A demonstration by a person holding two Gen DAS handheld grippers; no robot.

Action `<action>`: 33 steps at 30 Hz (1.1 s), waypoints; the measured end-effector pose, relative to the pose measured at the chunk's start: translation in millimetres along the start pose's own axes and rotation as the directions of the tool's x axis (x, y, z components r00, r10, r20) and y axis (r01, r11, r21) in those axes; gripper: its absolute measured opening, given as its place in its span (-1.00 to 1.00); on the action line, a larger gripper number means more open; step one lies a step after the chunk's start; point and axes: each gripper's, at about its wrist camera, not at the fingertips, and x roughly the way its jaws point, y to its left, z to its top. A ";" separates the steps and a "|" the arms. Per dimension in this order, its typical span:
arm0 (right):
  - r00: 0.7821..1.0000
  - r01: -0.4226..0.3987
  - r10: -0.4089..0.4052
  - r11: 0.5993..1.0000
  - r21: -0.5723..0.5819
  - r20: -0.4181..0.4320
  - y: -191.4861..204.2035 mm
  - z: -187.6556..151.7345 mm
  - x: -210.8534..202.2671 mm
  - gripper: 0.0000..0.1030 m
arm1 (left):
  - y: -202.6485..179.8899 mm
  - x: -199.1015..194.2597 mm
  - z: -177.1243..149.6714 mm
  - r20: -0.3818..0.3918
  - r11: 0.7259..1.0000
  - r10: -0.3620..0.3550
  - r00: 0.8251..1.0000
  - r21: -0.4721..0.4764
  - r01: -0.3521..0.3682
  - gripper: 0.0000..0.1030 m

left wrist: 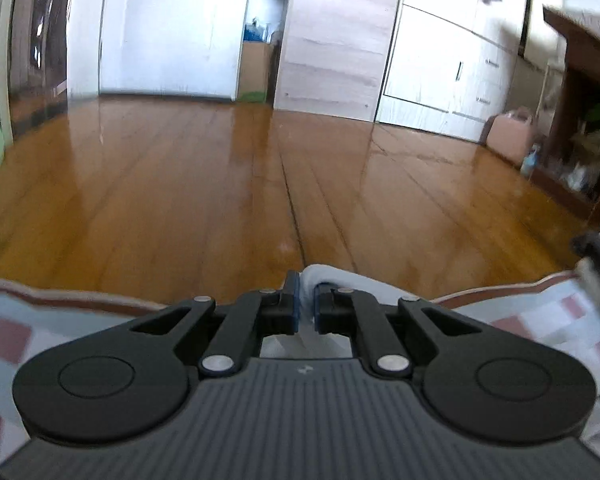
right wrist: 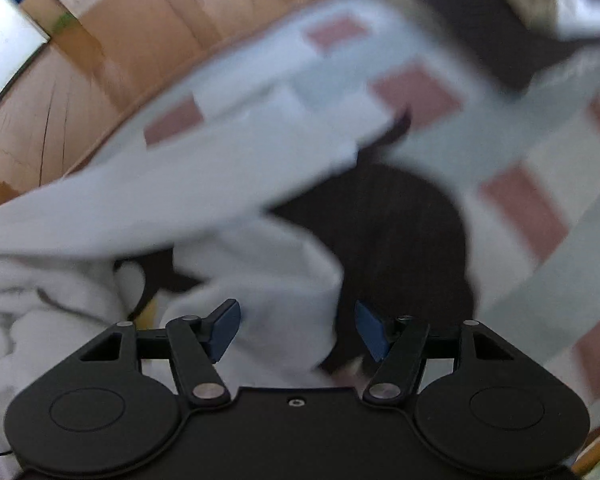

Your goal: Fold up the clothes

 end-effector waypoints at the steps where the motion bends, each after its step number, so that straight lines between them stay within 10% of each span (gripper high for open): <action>1: 0.999 -0.013 0.014 1.000 0.025 -0.036 -2.1 -2.2 6.4 0.35 | 0.9 2.8 -1.0 -0.004 1.000 0.002 1.000 -0.001 -0.002 -0.88; 8: 0.999 -0.020 0.019 0.999 -0.031 -0.031 21.9 -11.2 26.1 0.53 | 28.5 8.8 2.7 -0.026 0.958 -0.236 0.971 -0.176 0.228 -0.85; 9: 1.000 -0.009 0.009 0.998 -0.064 -0.001 28.8 -15.1 23.0 0.45 | 28.9 11.7 2.3 -0.041 0.950 -0.265 0.963 -0.180 0.254 -0.84; 11: 0.998 0.020 -0.011 0.990 -0.137 0.062 39.8 -19.5 16.6 -0.33 | 29.6 17.7 1.4 -0.071 0.933 -0.323 0.944 -0.189 0.305 -0.76; 18: 0.934 0.223 -0.121 0.933 -0.283 0.337 62.7 -13.6 -11.2 -0.53 | 20.2 38.0 -24.9 -0.207 0.956 -0.267 0.941 -0.179 0.232 0.21; 19: 0.927 0.238 -0.128 0.926 -0.292 0.352 62.8 -11.9 -13.3 -0.53 | 14.4 41.0 -28.1 -0.234 0.972 -0.223 0.946 -0.131 0.197 0.17; 20: 0.931 0.236 -0.128 0.926 -0.295 0.343 61.3 -11.9 -10.3 -0.53 | 6.3 44.0 -31.0 -0.262 0.987 -0.160 0.952 -0.059 0.150 -0.66; 21: 0.934 0.234 -0.129 0.926 -0.298 0.332 59.7 -12.0 -7.1 -0.53 | -2.9 42.9 -31.4 -0.275 0.993 -0.107 0.955 0.018 0.116 -0.92; 25: 0.951 0.233 -0.148 0.920 -0.314 0.271 57.6 -15.1 12.3 -0.50 | -34.2 19.5 -20.4 -0.130 0.979 -0.055 0.990 0.188 0.079 -0.92; 33: 0.930 0.200 -0.032 0.880 -0.432 0.365 55.4 -26.4 -48.9 -0.59 | 5.5 -21.5 0.5 0.104 0.995 0.077 0.992 0.049 -0.083 -0.91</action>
